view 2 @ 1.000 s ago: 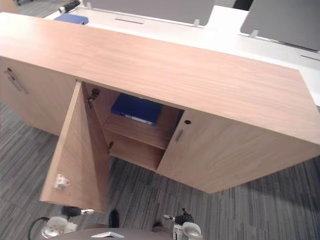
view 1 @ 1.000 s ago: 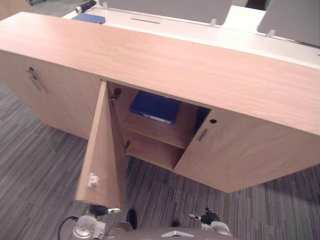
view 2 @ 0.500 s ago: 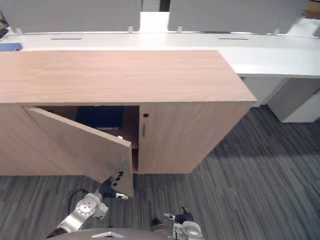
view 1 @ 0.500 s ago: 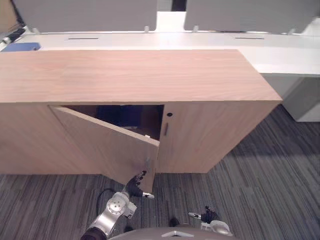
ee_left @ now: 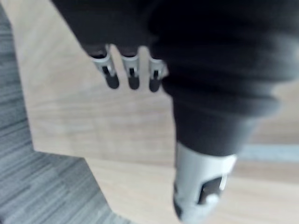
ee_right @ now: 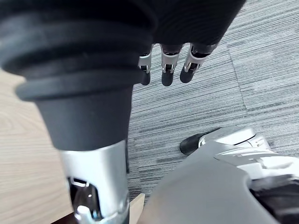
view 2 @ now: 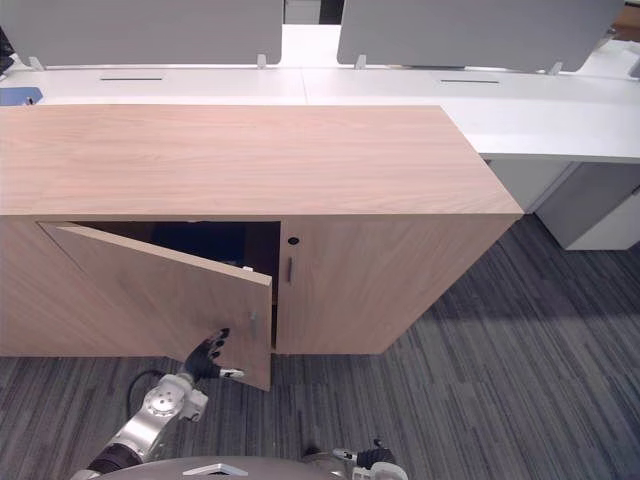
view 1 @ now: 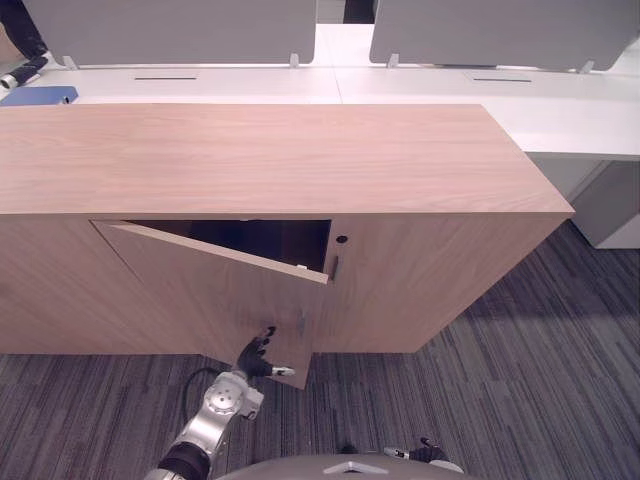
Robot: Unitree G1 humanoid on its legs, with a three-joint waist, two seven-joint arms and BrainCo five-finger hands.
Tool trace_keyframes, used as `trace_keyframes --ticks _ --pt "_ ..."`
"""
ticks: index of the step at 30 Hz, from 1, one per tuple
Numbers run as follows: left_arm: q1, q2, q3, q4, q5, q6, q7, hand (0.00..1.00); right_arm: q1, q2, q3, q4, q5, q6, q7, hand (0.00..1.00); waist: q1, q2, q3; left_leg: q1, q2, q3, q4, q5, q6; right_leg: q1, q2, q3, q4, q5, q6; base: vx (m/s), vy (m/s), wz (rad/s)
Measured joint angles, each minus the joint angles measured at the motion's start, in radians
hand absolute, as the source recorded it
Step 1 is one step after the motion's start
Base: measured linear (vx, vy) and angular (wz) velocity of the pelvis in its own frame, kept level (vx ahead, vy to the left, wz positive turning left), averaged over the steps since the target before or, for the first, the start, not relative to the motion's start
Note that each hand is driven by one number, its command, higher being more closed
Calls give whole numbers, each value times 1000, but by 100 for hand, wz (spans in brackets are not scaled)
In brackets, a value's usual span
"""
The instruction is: Walk over to the cabinet, pick up the folder, carry it to the office cabinet, place the folder inside the office cabinet, then close the office cabinet door
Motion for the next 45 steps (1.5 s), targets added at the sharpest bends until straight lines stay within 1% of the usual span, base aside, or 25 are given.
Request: trace_keyframes --ticks 1,2,3,6,8,10,14,16,19,22,24,26,30,33,38,40,45 --pt "4 1 16 14 0 2 4 0 1 0 0 1 3 0 0 0 2 0 0 -1 0 -2 0 0 0 0 -1 -4 0 0 0 -64 -85 14" --pt "23 5 55 55 0 6 16 0 1 0 0 9 5 0 0 0 4 -3 -2 -2 0 -7 0 1 0 1 -3 -14 3 -3 4 -45 -56 11" --pt "31 6 65 67 0 8 20 0 1 0 -1 13 5 0 0 0 5 -4 -3 -3 -1 -7 0 1 0 1 -3 -15 3 -3 4 -51 -64 10" --pt "61 7 110 121 1 14 23 0 0 0 -2 25 7 0 -1 0 12 -9 -5 -3 -1 -9 0 0 0 2 -4 -17 2 -5 7 -22 -37 3" --pt "69 5 147 164 1 21 24 0 0 1 -3 29 13 0 -1 0 22 -12 -7 -4 -1 -9 0 0 0 2 -4 -18 2 -3 14 -17 -48 1" --pt "73 2 199 215 1 26 26 0 0 1 -8 29 14 0 -1 0 28 -13 -6 -2 -1 -11 0 -1 -1 7 -5 -21 -1 -1 18 -5 -51 4" --pt "88 -1 254 271 1 30 47 0 -3 1 -11 30 14 0 -1 0 31 -13 -6 -1 0 -12 0 -1 -1 11 -4 -23 -3 0 21 -8 -48 2" --pt "94 -7 285 313 2 37 60 0 -9 1 -32 30 21 0 -1 0 32 -13 -1 11 1 -12 0 -1 -2 26 -4 -25 -4 1 22 -25 -54 1" --pt "105 -9 306 324 2 46 66 0 -10 2 -37 30 35 0 0 0 33 -16 0 16 2 -12 0 0 -2 29 -4 -28 -3 2 25 -50 -52 2" --pt "112 -12 338 339 4 49 66 0 -9 3 -43 33 35 0 0 0 46 -16 3 18 2 -12 0 2 -4 29 -4 -28 1 3 27 -60 -42 0" --pt "111 -20 383 359 5 57 66 0 -9 3 -47 35 35 0 0 0 52 -16 5 20 2 -12 0 1 -6 30 -5 -31 5 -1 29 -67 -44 3" --pt "111 -20 399 363 6 58 66 0 -9 3 -48 37 35 0 0 0 55 -17 6 20 2 -14 0 -2 -11 29 -6 -34 5 -12 23 -60 -40 5" --pt "118 -23 415 363 20 65 66 0 -9 5 -51 39 36 0 0 0 55 -17 6 14 0 -30 0 -3 -10 29 -8 -46 7 -20 25 -18 -36 9" --pt "118 -28 432 363 22 66 66 0 -10 12 -78 40 36 0 1 0 58 -20 8 10 -2 -34 0 -8 -9 28 -10 -48 5 -26 25 30 -33 3" --pt "114 -29 441 374 22 67 66 0 -18 12 -88 53 39 0 1 0 59 -23 7 11 -3 -35 0 -16 -10 35 -10 -49 -1 -20 32 81 -36 -1" --pt "104 -28 442 394 22 67 66 0 -28 10 -88 69 40 0 1 0 56 -22 11 12 -1 -36 0 -18 -12 44 -8 -68 -3 -20 32 60 -52 9" --pt "101 -29 442 400 22 68 66 0 -48 10 -87 69 39 0 1 0 56 -18 13 13 10 -36 0 -18 -13 45 5 -77 0 -13 22 8 -81 2"
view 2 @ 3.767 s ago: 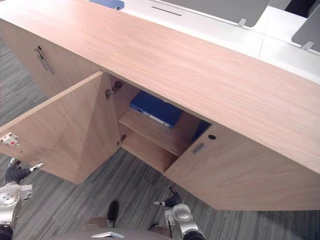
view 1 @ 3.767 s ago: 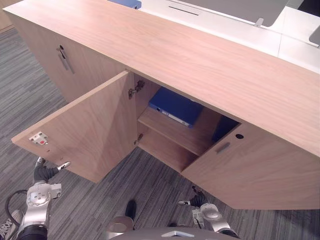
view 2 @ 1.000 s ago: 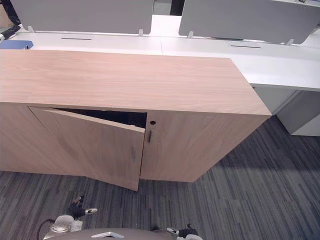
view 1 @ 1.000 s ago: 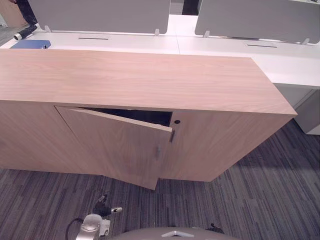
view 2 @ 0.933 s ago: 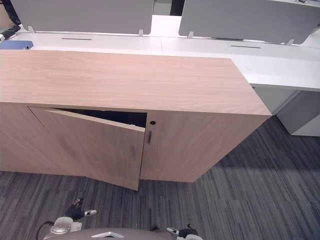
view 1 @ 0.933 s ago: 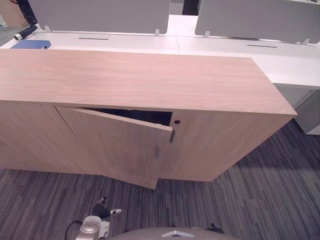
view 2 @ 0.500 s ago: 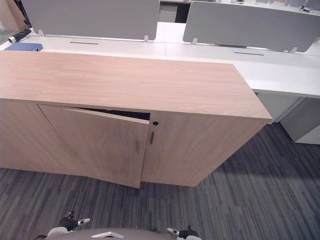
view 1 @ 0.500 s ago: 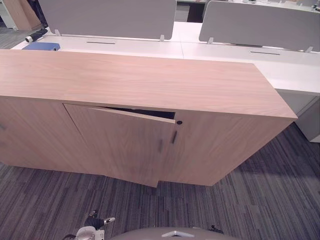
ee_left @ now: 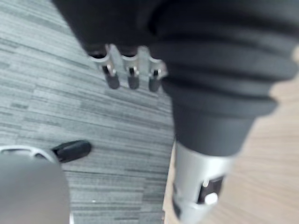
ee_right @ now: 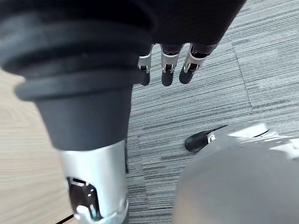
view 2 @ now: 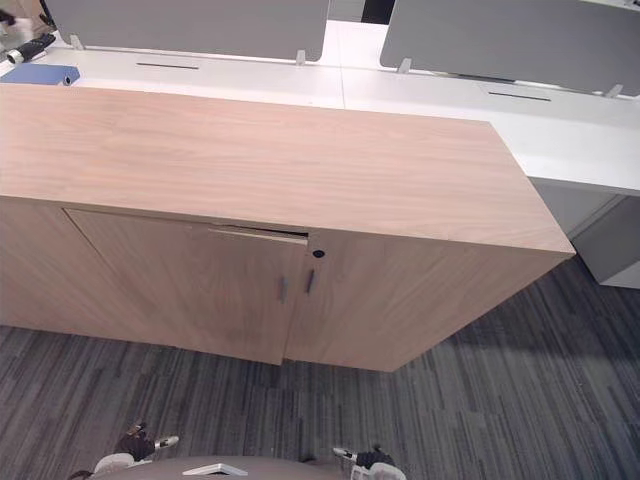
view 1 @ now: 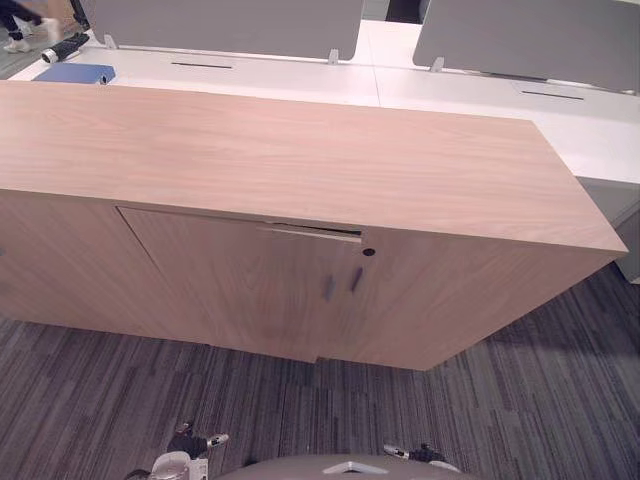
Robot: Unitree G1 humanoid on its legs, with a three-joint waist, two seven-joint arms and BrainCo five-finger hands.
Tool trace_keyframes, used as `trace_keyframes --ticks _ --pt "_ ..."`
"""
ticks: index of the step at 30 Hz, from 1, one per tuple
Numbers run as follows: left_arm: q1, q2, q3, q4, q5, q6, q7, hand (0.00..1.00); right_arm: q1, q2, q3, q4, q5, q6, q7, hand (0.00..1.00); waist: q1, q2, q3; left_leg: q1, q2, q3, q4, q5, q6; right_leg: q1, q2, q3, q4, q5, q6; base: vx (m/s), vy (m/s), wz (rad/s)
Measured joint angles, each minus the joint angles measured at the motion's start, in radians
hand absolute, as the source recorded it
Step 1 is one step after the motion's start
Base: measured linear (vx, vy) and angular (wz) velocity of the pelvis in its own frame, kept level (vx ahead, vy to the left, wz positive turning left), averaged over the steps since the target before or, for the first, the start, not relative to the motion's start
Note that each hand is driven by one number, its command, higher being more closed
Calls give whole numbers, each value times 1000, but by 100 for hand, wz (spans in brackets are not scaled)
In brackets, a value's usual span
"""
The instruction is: Walk over to the cabinet, pick up the folder, carry it to the office cabinet, place the folder inside the office cabinet, then close the office cabinet door
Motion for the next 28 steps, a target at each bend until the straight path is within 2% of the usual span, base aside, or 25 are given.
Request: trace_keyframes --ticks 3,12,16,28 --pt "-1 -2 0 0 0 0 0 0 -5 -2 0 0 0 0 0 0 -1 7 5 1 11 0 0 3 -4 0 10 -17 2 13 -12 -61 -67 -1" --pt "-9 0 -1 -1 0 9 0 0 -6 -4 2 0 0 0 0 0 -5 11 20 -2 14 -25 -1 21 -18 -4 9 -52 13 10 -10 -112 -59 5" --pt "-10 -1 -1 -1 0 11 1 0 5 -7 2 0 0 3 0 0 -1 8 21 -1 13 -25 0 25 -15 -6 7 -51 20 -16 -2 -76 -28 4" --pt "-13 -1 -3 0 0 11 1 0 2 -9 -1 1 -3 16 0 0 0 8 19 -1 -1 -20 1 10 -3 4 -2 -49 3 -5 5 70 -11 -2"
